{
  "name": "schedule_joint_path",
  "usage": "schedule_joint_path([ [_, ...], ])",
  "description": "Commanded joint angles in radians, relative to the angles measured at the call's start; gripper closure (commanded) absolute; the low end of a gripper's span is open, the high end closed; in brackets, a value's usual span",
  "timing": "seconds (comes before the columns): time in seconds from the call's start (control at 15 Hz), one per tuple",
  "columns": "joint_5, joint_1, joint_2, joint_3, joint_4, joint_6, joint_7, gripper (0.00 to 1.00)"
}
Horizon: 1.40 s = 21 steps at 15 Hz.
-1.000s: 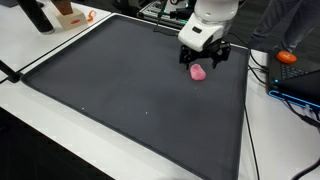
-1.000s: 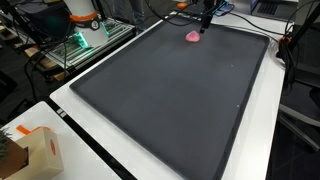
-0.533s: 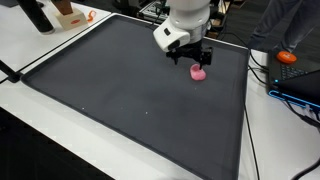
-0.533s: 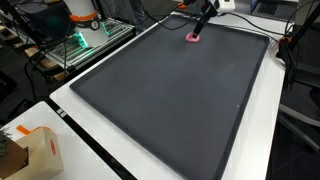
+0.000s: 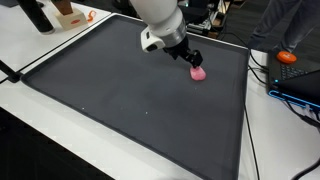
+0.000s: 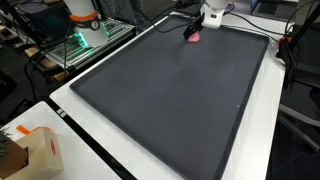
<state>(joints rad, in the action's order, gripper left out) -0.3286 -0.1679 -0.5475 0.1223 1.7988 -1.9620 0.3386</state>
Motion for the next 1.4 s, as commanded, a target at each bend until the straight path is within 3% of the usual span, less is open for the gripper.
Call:
schedule_joint_path([
  [0.0,-0.126,0.035,0.017,-0.006,0.062,-0.013,0.058,0.00],
  [0.67,-0.463,0.064,0.070,-0.027,0.240,-0.154,0.138,0.00],
  [1.33,-0.574,0.051,0.154,-0.053,0.389,-0.228,0.134,0.00],
])
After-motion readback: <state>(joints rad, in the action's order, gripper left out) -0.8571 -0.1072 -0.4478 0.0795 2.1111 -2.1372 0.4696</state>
